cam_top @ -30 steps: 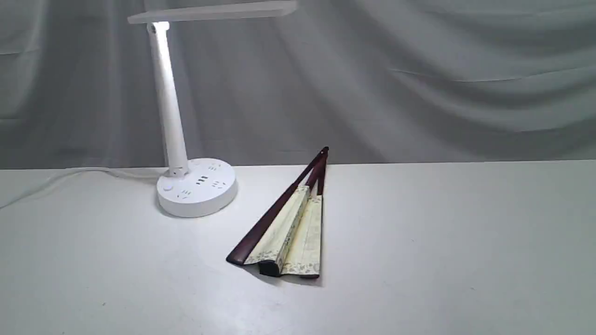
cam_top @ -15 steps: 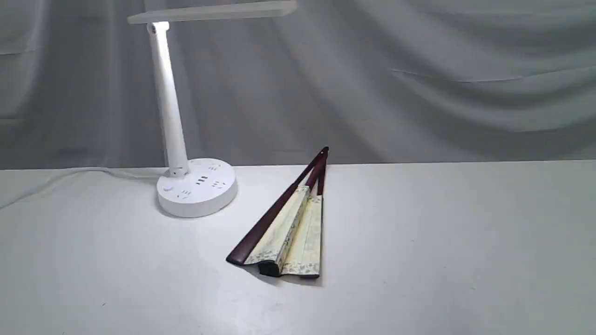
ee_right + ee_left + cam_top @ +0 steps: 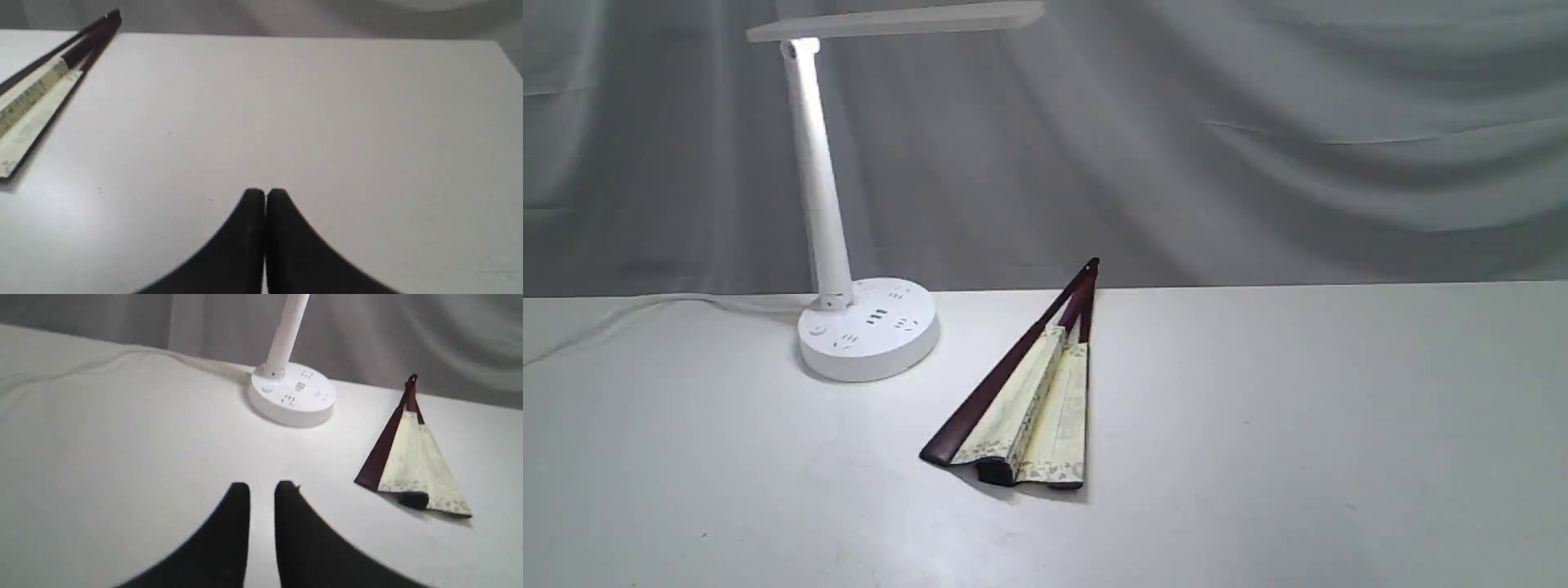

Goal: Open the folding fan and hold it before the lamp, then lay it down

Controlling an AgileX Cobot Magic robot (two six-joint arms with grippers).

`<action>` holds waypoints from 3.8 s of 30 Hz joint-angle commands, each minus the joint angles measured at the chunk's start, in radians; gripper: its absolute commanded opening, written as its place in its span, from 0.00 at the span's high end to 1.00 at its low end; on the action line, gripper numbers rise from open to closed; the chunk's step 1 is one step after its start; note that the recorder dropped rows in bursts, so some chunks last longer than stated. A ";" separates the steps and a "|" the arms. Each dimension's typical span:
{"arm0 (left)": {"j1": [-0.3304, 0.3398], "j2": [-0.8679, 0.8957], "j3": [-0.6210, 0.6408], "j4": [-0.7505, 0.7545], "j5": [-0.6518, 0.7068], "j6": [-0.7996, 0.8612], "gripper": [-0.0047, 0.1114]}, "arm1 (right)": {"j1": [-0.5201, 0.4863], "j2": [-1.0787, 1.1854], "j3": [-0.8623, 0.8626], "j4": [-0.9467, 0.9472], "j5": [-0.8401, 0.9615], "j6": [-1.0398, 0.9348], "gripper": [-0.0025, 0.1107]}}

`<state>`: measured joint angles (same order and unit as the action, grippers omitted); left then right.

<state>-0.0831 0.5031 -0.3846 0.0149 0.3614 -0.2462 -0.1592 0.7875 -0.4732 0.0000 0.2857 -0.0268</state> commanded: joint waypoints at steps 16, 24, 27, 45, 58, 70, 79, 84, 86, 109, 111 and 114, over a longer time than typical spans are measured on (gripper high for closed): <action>0.003 0.519 -0.210 -0.045 0.012 0.053 0.72 | 0.002 0.198 -0.007 -0.008 -0.013 0.002 0.98; -0.015 0.750 -0.336 -0.252 0.012 0.345 0.72 | 0.002 0.198 -0.007 0.018 -0.015 0.002 0.98; -0.067 0.823 -0.369 -0.252 0.012 0.408 0.72 | 0.002 0.198 -0.007 0.018 -0.015 0.002 0.98; -0.268 1.240 -0.755 -0.296 0.138 0.352 0.52 | 0.002 0.198 -0.007 0.037 -0.015 0.002 0.98; -0.296 1.493 -1.009 -0.481 0.205 0.468 0.48 | 0.002 0.198 -0.007 0.044 -0.022 0.002 0.98; -0.385 1.630 -1.051 -0.443 -0.091 0.492 0.42 | 0.002 0.198 -0.007 0.044 -0.022 0.002 0.98; -0.395 1.696 -1.051 -0.438 -0.150 0.492 0.36 | 0.002 0.198 -0.007 0.070 -0.031 0.002 0.98; -0.395 1.712 -1.051 -0.459 -0.172 0.483 0.36 | 0.002 0.198 -0.007 0.070 -0.034 0.002 0.98; -0.395 1.716 -1.051 -0.484 -0.174 0.480 0.36 | 0.002 0.198 -0.007 0.070 -0.034 0.002 0.98; -0.395 1.770 -1.051 -0.581 -0.209 0.486 0.67 | 0.002 0.198 -0.005 0.070 -0.033 0.002 0.98; -0.395 1.770 -1.051 -0.571 -0.217 0.486 0.67 | 0.002 0.198 -0.005 0.070 -0.033 0.002 0.98; -0.395 1.770 -1.051 -0.488 -0.214 0.493 0.67 | 0.002 0.198 -0.005 0.070 -0.033 0.002 0.98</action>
<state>-0.4732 2.2708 -1.4339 -0.5168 0.1571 0.2388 -0.1592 0.9846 -0.4732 0.0611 0.2669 -0.0268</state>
